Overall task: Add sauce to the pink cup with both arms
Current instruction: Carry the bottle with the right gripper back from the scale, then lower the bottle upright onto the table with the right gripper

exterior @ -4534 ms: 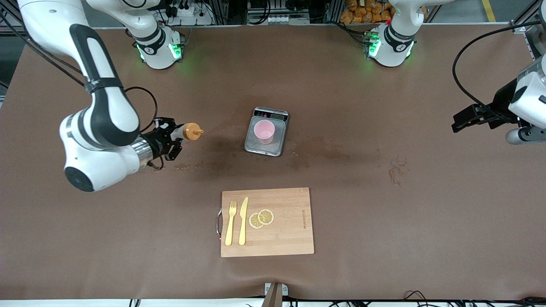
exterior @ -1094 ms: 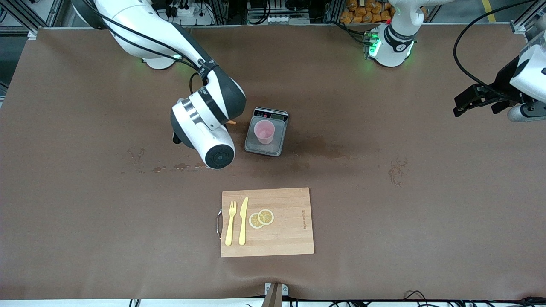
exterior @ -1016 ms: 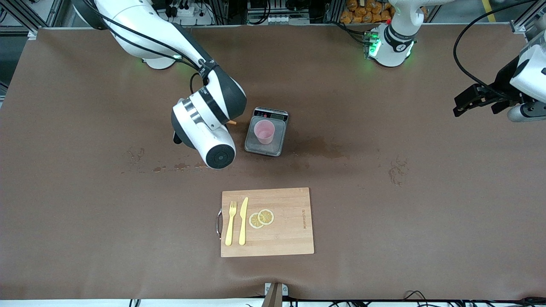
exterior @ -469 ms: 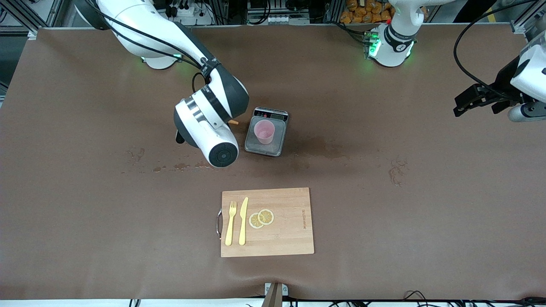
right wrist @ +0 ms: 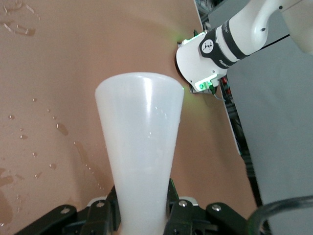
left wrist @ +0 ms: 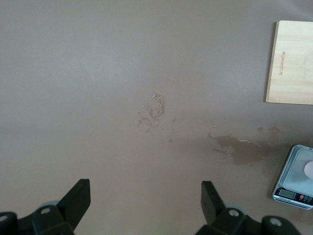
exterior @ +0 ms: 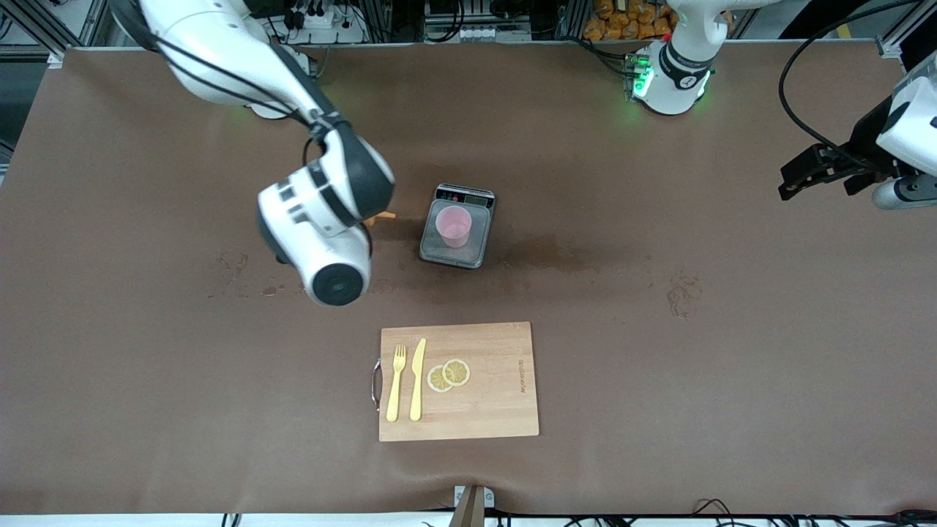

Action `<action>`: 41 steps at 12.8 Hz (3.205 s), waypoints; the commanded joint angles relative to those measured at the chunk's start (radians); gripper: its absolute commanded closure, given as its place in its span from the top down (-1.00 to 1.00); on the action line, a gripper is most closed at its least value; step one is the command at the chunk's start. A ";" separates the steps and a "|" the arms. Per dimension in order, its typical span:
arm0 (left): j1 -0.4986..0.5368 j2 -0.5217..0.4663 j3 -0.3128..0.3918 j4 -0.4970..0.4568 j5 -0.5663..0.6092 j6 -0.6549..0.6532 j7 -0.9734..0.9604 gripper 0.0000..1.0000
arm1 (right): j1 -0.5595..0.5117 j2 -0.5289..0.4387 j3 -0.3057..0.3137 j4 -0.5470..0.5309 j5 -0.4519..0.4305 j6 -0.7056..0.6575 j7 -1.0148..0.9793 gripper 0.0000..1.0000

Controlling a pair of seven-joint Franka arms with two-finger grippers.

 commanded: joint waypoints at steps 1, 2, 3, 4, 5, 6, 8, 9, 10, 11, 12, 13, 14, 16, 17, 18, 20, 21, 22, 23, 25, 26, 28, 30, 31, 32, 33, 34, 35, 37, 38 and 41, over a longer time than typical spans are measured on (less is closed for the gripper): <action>0.001 -0.019 0.005 -0.004 -0.017 -0.016 0.021 1.00 | -0.091 -0.067 0.015 -0.009 0.068 -0.023 -0.081 -1.00; 0.001 -0.018 0.005 -0.004 -0.017 -0.016 0.021 1.00 | -0.117 -0.080 0.017 -0.009 0.071 -0.039 -0.127 -1.00; 0.001 -0.018 0.005 -0.004 -0.017 -0.016 0.021 1.00 | -0.154 -0.095 0.017 -0.010 0.094 -0.046 -0.194 -1.00; 0.001 -0.019 0.005 -0.004 -0.017 -0.016 0.021 1.00 | -0.189 -0.110 0.014 -0.016 0.136 -0.050 -0.236 -1.00; 0.001 -0.018 0.005 -0.004 -0.017 -0.016 0.021 1.00 | -0.221 -0.115 0.015 -0.016 0.158 -0.058 -0.270 -1.00; 0.001 -0.018 0.005 -0.004 -0.017 -0.016 0.021 1.00 | -0.240 -0.121 0.017 -0.016 0.163 -0.064 -0.317 -1.00; 0.000 -0.018 0.003 -0.004 -0.017 -0.016 0.020 1.00 | -0.284 -0.126 0.018 -0.018 0.166 -0.076 -0.406 -1.00; 0.001 -0.016 0.003 -0.004 -0.017 -0.016 0.020 1.00 | -0.309 -0.129 0.018 -0.018 0.192 -0.092 -0.452 -1.00; 0.000 -0.016 0.003 -0.004 -0.017 -0.015 0.020 1.00 | -0.343 -0.129 0.017 -0.016 0.230 -0.104 -0.509 -1.00; 0.000 -0.016 0.003 -0.004 -0.017 -0.015 0.020 1.00 | -0.378 -0.129 0.015 -0.016 0.261 -0.104 -0.554 -1.00; 0.000 -0.016 0.003 -0.004 -0.017 -0.015 0.020 1.00 | -0.406 -0.126 0.015 -0.016 0.275 -0.106 -0.590 -1.00; 0.000 -0.015 0.003 -0.004 -0.017 -0.015 0.020 1.00 | -0.430 -0.124 0.015 -0.016 0.278 -0.106 -0.647 -1.00; 0.000 -0.015 0.003 -0.004 -0.017 -0.015 0.020 1.00 | -0.453 -0.121 0.015 -0.018 0.279 -0.106 -0.710 -1.00; 0.000 -0.015 0.003 -0.004 -0.017 -0.016 0.020 1.00 | -0.521 -0.117 0.014 -0.029 0.318 -0.106 -0.822 -1.00; 0.000 -0.015 0.003 -0.004 -0.017 -0.015 0.020 1.00 | -0.568 -0.112 0.014 -0.044 0.345 -0.107 -0.894 -1.00; 0.000 -0.015 0.003 -0.004 -0.017 -0.015 0.020 1.00 | -0.609 -0.110 0.012 -0.067 0.361 -0.106 -0.970 -1.00; 0.000 -0.015 0.003 -0.004 -0.017 -0.015 0.020 1.00 | -0.665 -0.081 0.012 -0.099 0.365 -0.101 -1.103 -1.00; 0.000 -0.015 0.003 -0.006 -0.017 -0.015 0.020 1.00 | -0.691 -0.054 0.012 -0.108 0.367 -0.095 -1.158 -1.00; 0.000 -0.015 0.003 -0.006 -0.017 -0.015 0.020 1.00 | -0.715 -0.025 0.012 -0.108 0.381 -0.095 -1.207 -1.00; 0.000 -0.015 0.003 -0.006 -0.017 -0.015 0.020 1.00 | -0.739 0.000 0.010 -0.114 0.407 -0.093 -1.252 -1.00; 0.000 -0.015 0.003 -0.006 -0.017 -0.015 0.020 1.00 | -0.768 0.037 0.010 -0.125 0.413 -0.090 -1.289 -1.00; 0.000 -0.015 0.003 -0.004 -0.017 -0.015 0.020 1.00 | -0.783 0.063 0.009 -0.125 0.413 -0.078 -1.307 -1.00; 0.000 -0.015 0.003 -0.006 -0.017 -0.015 0.020 1.00 | -0.841 0.129 0.007 -0.127 0.402 -0.072 -1.415 -1.00; 0.000 -0.015 0.003 -0.006 -0.017 -0.015 0.020 1.00 | -0.871 0.179 0.007 -0.125 0.398 -0.058 -1.489 -1.00; 0.000 -0.015 0.003 -0.006 -0.017 -0.015 0.020 1.00 | -0.881 0.198 0.007 -0.125 0.399 -0.058 -1.517 -1.00; 0.000 -0.015 0.003 -0.006 -0.017 -0.015 0.020 1.00 | -0.891 0.222 0.007 -0.127 0.405 -0.058 -1.551 -1.00; 0.000 -0.013 0.003 -0.006 -0.017 -0.015 0.020 1.00 | -0.900 0.245 0.007 -0.128 0.410 -0.058 -1.581 -0.96; 0.000 -0.013 0.003 -0.006 -0.015 -0.015 0.020 1.00 | -0.907 0.259 0.007 -0.131 0.410 -0.056 -1.611 -0.94; -0.002 -0.012 0.003 -0.006 -0.015 -0.015 0.020 1.00 | -0.909 0.264 0.007 -0.133 0.408 -0.052 -1.620 -0.94; -0.002 -0.013 0.003 -0.003 -0.018 -0.015 0.020 1.00 | -0.906 0.270 0.007 -0.157 0.404 -0.018 -1.628 -0.88; -0.003 -0.013 0.003 -0.003 -0.018 -0.015 0.018 1.00 | -0.901 0.271 0.007 -0.176 0.405 0.000 -1.637 -0.85; -0.002 -0.012 0.003 -0.004 -0.018 -0.013 0.020 1.00 | -0.898 0.287 0.007 -0.199 0.407 0.029 -1.677 -0.84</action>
